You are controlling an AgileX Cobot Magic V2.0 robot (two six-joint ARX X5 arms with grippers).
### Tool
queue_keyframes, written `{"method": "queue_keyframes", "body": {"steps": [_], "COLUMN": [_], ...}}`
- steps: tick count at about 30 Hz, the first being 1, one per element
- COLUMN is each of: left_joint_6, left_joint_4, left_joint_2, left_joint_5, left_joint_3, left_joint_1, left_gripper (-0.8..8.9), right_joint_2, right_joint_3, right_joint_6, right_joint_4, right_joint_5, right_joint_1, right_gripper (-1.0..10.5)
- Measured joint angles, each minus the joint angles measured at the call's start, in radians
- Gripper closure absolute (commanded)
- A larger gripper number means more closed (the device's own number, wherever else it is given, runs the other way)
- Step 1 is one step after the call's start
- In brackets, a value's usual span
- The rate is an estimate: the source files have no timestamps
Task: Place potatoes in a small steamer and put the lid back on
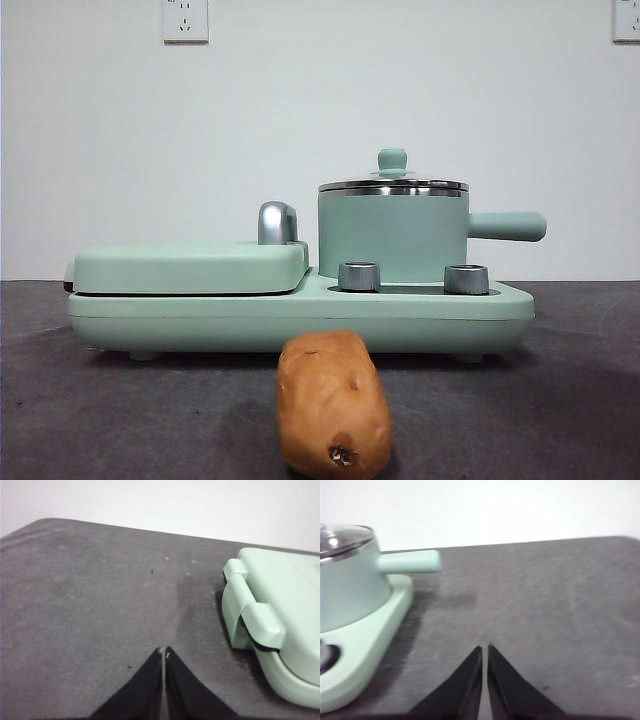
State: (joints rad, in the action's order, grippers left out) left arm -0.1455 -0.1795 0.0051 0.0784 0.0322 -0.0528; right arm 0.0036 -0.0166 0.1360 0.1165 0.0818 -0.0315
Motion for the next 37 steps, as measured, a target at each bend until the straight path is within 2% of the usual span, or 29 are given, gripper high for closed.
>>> {"method": "queue_keyframes", "body": {"steps": [3,10,13,16,22,28,37], "left_joint_6": [-0.061,-0.267,-0.323,-0.350,-0.364,-0.361,-0.253], "left_joint_4": [0.003,0.053,0.053,0.052,0.011,-0.045,-0.142], "left_joint_2": [0.000,0.013,0.044,0.101,0.285,0.507,0.830], "left_joint_5": [0.000,-0.086,-0.121,-0.169,-0.243,-0.386,-0.621], "left_joint_3": [0.000,0.023,0.069,0.135,0.286,0.473,0.749], "left_joint_1": [0.000,-0.009,-0.011,-0.011,-0.023,-0.041,-0.096], "left_gripper": [8.06,8.05,8.05,8.05,8.05,8.05,8.05], "right_joint_2": [0.000,0.002,0.018,0.053,0.181,0.335,0.594], "right_joint_3": [0.000,-0.028,-0.107,-0.219,-0.414,-0.583,-0.769], "right_joint_6": [0.069,0.289,0.346,0.370,0.353,0.290,0.140], "right_joint_4": [0.006,0.036,0.077,0.146,0.288,0.361,0.432], "right_joint_5": [0.056,0.080,0.104,0.143,0.232,0.336,0.499], "right_joint_1": [0.000,0.004,0.008,0.014,0.017,0.019,0.076], "right_gripper": [9.3,9.4,9.4,9.4,9.4,9.4,9.4]}}
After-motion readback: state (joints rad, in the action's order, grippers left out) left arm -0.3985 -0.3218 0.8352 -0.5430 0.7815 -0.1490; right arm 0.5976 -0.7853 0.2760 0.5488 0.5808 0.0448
